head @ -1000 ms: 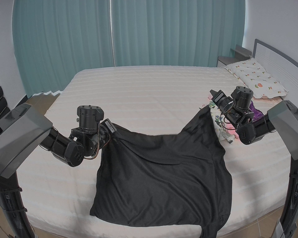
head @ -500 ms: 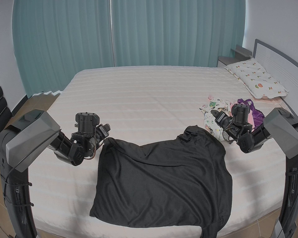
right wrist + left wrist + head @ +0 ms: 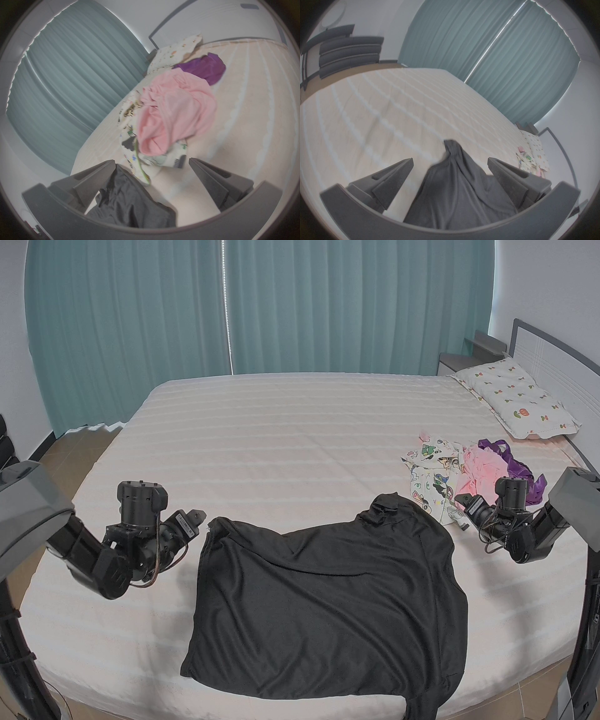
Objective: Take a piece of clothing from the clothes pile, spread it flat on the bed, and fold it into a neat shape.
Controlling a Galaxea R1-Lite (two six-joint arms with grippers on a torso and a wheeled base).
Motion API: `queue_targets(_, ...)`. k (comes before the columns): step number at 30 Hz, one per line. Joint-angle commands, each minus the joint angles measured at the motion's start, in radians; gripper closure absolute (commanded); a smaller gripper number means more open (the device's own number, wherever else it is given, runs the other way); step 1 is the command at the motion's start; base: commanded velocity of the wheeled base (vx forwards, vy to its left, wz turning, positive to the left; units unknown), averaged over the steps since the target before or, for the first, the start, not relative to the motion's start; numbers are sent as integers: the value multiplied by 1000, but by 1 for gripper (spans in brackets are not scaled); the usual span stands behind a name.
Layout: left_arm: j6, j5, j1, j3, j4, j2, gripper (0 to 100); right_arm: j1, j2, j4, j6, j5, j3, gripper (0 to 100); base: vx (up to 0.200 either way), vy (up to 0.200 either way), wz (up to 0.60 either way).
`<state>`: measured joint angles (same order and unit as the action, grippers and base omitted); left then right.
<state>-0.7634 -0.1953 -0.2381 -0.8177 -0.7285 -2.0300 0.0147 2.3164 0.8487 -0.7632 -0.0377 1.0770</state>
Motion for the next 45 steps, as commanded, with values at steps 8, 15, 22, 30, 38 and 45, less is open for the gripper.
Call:
queue_targets(8,-103,89,-83,319,-5,323,0,34,77,-28,-125,70,-17,0,0,0,0)
queue_targets(15,-106,91,-75,328,-5,340,0,22,132,-88,-145,74,93,0,0,0,0)
queue_targets(22,-106,91,-66,333,-5,340,0,11,202,-85,-154,70,207,100,0,0,0)
queue_targets(30,-108,91,-66,341,-5,332,0,83,173,87,-150,-57,299,100,0,0,0)
queue_targets(38,-108,91,-66,342,-5,330,0,177,123,90,-145,-13,311,100,0,0,0)
queue_targets(45,-108,93,-66,344,-5,313,0,169,107,107,-57,84,98,0,0,0,0)
